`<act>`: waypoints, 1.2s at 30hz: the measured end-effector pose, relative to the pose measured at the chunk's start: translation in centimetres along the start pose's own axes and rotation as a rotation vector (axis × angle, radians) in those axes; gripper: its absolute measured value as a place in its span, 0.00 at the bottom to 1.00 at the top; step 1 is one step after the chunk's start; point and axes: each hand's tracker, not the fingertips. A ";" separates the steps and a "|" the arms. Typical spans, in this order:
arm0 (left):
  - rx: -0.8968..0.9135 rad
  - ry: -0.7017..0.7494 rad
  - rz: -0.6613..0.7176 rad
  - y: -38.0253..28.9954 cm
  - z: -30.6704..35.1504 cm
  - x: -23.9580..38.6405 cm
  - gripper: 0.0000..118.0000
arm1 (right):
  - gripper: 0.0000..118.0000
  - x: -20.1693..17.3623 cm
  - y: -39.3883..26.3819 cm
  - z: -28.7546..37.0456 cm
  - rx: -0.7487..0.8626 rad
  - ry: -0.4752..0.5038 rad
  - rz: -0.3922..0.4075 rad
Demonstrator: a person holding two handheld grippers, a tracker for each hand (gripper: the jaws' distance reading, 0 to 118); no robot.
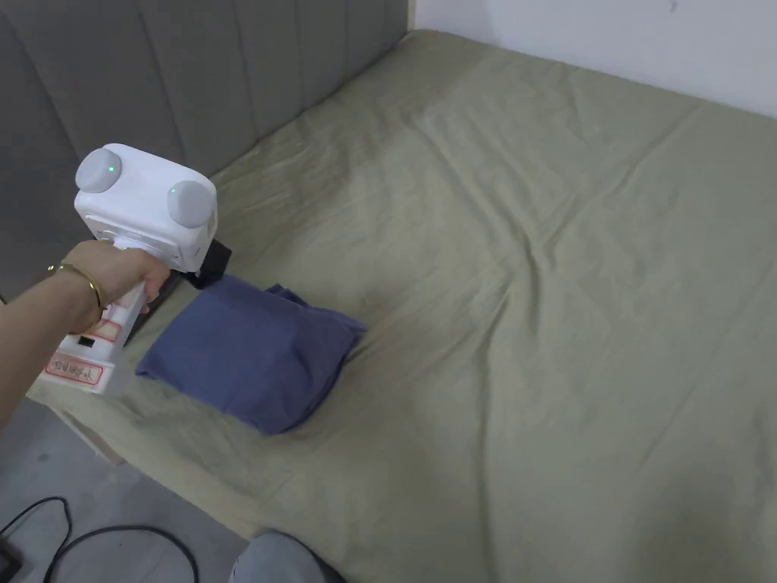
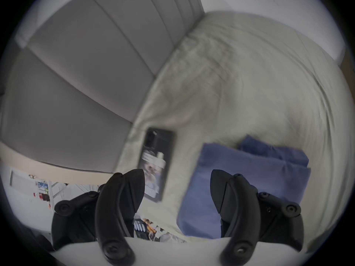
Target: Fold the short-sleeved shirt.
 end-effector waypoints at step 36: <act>0.932 -0.627 0.006 -14.4 27.9 23.7 0.00 | 0.00 0.7 5.4 5.8 0.527 -0.113 0.111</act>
